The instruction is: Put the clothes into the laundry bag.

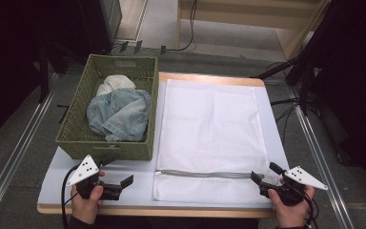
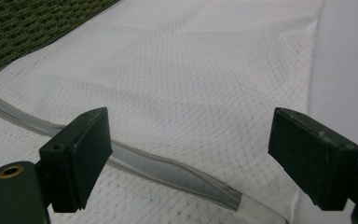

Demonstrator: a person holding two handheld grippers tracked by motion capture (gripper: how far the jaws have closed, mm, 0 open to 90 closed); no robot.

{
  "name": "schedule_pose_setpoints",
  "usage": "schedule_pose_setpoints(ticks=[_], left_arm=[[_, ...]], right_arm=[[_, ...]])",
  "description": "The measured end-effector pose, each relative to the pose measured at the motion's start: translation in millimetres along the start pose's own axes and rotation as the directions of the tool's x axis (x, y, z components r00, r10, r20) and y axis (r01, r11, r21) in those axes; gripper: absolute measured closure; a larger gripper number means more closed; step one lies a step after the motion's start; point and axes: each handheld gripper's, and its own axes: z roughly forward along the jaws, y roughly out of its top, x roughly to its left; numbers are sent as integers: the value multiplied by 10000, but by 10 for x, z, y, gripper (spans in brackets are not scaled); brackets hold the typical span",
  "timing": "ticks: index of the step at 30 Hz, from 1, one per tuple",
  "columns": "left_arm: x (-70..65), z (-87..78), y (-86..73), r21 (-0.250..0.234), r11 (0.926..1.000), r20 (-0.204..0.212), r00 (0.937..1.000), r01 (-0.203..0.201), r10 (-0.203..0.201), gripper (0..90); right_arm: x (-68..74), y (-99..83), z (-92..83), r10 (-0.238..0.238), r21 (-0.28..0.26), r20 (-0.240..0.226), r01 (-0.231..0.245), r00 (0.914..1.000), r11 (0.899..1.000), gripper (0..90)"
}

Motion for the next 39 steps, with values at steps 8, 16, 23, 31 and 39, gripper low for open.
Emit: schedule_pose_setpoints(ticks=[8, 16, 23, 31, 39], left_arm=[[-45, 19, 6, 79, 9999, -103, 9999, -138, 139, 63], [-173, 149, 4, 756, 9969, -48, 9998, 203, -200, 405], [-568, 475, 14, 1377, 9899, 960, 9951, -347, 215, 598], [-788, 805, -9, 2393, 9678, 1660, 9854, -779, 383, 900], [-732, 947, -144, 3572, 9325, 1698, 9854, -533, -87, 900]], right_arm=[[36, 16, -11, -56, -9, -54, 56, 10000, 10000, 137], [182, 85, -12, 20, -222, -386, -29, 9993, 9997, 142], [333, 108, 103, 120, -4, -738, -121, 9972, 9999, 194], [652, 168, 451, -1015, 1218, -1391, 1188, 9851, 9854, 442], [780, 108, 739, -2083, 2430, -1720, 2464, 9628, 9382, 559]])
